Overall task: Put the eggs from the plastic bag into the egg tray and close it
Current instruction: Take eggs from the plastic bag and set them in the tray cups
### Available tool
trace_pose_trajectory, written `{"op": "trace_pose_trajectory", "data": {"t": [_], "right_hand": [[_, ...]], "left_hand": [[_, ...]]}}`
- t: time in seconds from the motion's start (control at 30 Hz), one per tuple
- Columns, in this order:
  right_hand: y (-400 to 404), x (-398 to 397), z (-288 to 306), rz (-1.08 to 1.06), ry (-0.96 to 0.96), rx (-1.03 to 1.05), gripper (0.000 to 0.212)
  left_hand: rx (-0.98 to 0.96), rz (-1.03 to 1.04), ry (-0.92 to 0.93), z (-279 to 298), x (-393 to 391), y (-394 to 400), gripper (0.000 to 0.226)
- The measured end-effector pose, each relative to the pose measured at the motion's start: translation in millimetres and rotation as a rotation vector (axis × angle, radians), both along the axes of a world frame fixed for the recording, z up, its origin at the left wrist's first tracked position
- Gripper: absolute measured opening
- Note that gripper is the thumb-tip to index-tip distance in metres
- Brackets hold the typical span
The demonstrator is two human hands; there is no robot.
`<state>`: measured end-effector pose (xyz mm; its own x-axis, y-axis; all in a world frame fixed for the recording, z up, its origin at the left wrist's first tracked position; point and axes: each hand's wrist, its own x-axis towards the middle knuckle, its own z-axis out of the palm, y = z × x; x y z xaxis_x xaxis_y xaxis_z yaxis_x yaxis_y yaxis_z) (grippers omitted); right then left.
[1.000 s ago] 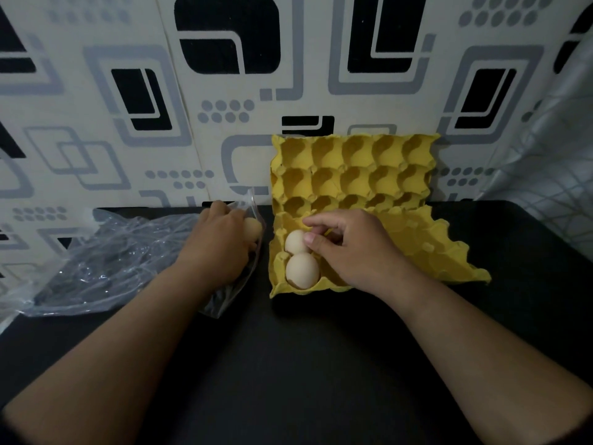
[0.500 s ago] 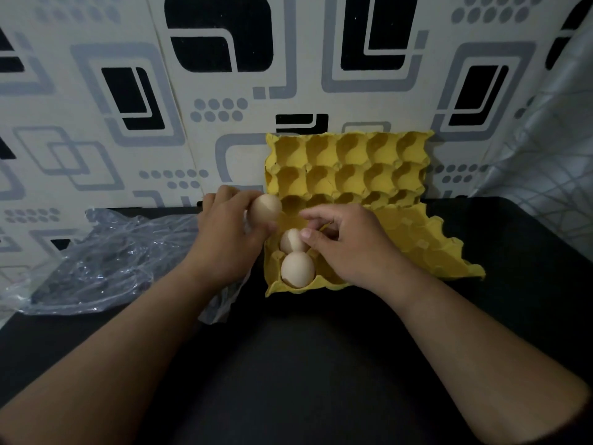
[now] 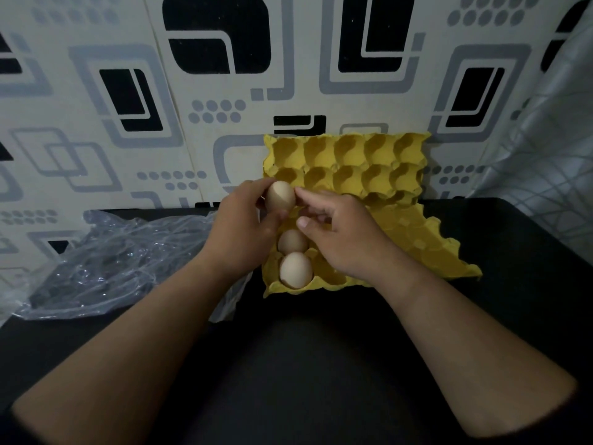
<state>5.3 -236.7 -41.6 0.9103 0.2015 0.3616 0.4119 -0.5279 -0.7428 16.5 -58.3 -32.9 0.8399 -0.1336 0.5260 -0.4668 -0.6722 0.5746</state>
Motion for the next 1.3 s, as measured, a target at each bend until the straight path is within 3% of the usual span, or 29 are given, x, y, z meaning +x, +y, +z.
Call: {"op": "trace_pose_trajectory", "data": {"t": [0.27, 0.57, 1.3], "right_hand": [[0, 0, 0, -0.007, 0.011, -0.053, 0.055], [-2, 2, -2, -0.029, 0.043, -0.104, 0.054], [-2, 4, -6, -0.047, 0.155, -0.191, 0.054]], "left_hand": [[-0.049, 0.053, -0.027, -5, 5, 0, 0.051], [-0.003, 0.009, -0.056, -8, 2, -2, 0.026], [0.102, -0.006, -0.045, -13, 0, -5, 0.010]]}}
